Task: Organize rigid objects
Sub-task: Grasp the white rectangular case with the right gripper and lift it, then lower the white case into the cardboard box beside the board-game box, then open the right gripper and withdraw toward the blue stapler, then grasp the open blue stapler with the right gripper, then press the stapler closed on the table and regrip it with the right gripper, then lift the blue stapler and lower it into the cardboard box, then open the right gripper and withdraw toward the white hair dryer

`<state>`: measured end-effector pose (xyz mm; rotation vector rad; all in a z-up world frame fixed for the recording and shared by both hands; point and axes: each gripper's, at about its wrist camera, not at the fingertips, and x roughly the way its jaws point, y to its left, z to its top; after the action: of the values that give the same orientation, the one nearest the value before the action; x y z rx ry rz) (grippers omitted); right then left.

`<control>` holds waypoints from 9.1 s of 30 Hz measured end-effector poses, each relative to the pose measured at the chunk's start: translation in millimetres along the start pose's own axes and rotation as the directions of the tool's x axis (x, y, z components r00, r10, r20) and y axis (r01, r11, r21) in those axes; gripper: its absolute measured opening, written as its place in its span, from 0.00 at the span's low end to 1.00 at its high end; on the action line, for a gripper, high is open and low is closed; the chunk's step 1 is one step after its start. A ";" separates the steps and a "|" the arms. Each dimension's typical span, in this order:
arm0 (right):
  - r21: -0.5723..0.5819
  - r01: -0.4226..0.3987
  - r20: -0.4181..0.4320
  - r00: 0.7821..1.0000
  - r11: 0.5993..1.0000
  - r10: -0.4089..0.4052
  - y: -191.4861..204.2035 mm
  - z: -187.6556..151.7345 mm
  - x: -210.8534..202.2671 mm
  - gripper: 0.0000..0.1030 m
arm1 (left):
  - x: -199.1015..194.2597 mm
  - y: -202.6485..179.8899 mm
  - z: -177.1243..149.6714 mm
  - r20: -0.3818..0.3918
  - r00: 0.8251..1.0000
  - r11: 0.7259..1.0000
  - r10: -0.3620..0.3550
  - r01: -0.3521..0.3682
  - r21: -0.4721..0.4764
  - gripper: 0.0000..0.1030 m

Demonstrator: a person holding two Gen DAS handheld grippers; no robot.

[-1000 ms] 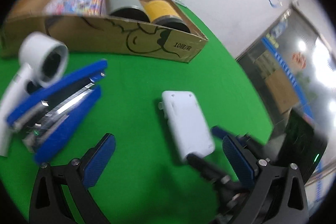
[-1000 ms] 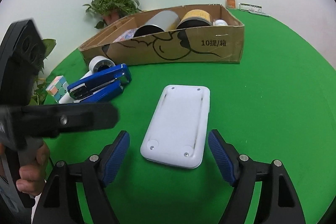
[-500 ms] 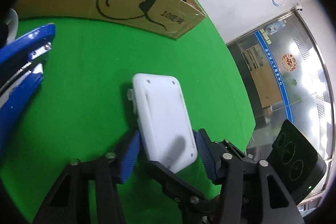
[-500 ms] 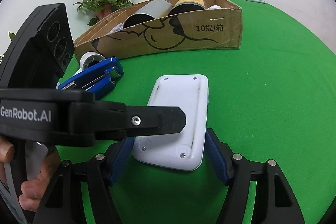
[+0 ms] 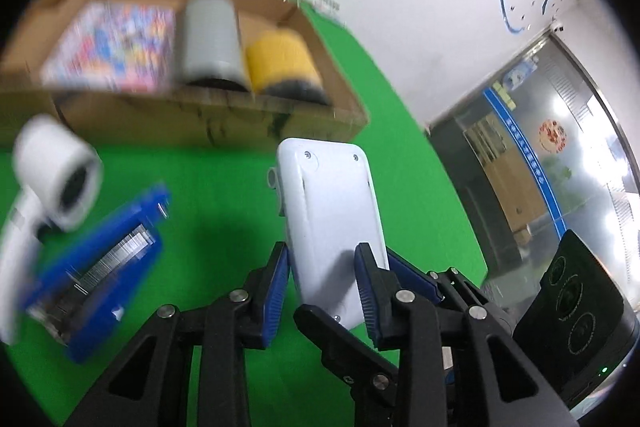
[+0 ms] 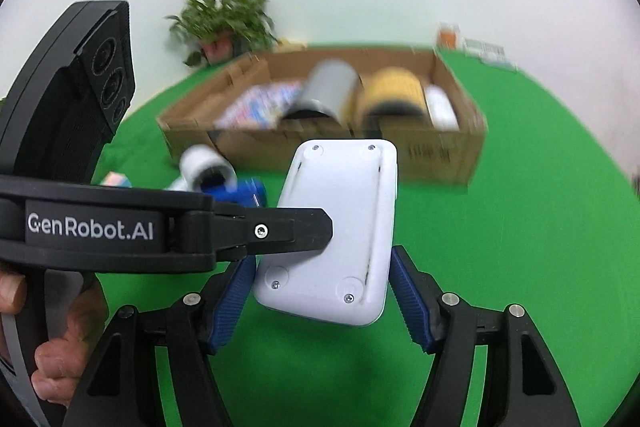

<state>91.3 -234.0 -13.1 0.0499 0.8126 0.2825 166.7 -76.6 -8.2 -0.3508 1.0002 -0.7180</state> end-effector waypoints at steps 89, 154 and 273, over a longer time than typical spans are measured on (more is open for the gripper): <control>0.090 -0.334 -0.131 0.930 0.938 0.344 24.4 -18.3 76.2 0.99 | -39.8 78.2 -22.5 0.045 0.895 0.865 0.445 -0.442 0.239 0.92; -0.138 -0.276 -0.202 0.948 0.951 0.246 11.1 -11.5 117.2 0.56 | 3.9 81.4 -38.5 -0.134 0.976 0.984 0.170 -0.177 -0.036 0.64; 0.082 -0.084 -0.078 0.993 0.993 0.091 20.7 91.5 105.8 0.60 | 62.7 160.4 151.6 -0.219 0.976 0.990 0.008 -0.039 -0.138 0.47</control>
<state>221.6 -179.9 -21.9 0.1484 0.9043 0.3375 379.8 -11.7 -63.1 -0.3887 1.2664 -0.6751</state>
